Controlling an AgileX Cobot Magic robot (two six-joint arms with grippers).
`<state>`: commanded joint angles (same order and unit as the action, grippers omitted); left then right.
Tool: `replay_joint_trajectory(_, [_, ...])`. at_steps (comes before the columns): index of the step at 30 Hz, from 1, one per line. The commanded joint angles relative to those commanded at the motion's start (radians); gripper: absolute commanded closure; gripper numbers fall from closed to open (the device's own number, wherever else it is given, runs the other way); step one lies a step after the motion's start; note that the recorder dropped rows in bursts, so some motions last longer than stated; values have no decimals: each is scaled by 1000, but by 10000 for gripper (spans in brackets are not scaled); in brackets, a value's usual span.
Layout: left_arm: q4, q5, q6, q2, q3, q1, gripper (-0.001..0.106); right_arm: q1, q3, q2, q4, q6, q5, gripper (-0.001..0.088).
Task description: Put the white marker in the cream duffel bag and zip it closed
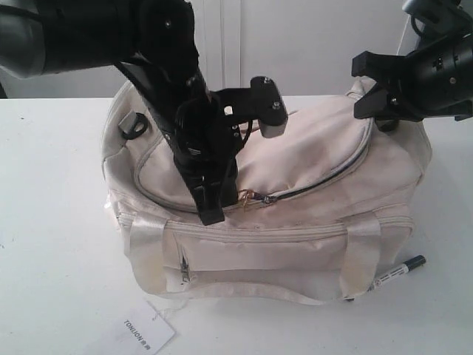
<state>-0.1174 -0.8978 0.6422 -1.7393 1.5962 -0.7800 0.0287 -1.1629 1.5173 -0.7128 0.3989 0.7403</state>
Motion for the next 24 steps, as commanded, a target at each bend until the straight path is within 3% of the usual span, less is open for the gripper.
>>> replay_joint_trajectory(7, [-15,57,0,74,0,0,1053,0,0,0,-1,0,4,868])
replay_joint_trajectory(17, [-35,85,0,88,0,0,1053,0,0,0,8,0,12,868])
replay_joint_trajectory(24, [-113,174,0,134,0,0,1053,0,0,0,58,-9,-4,868])
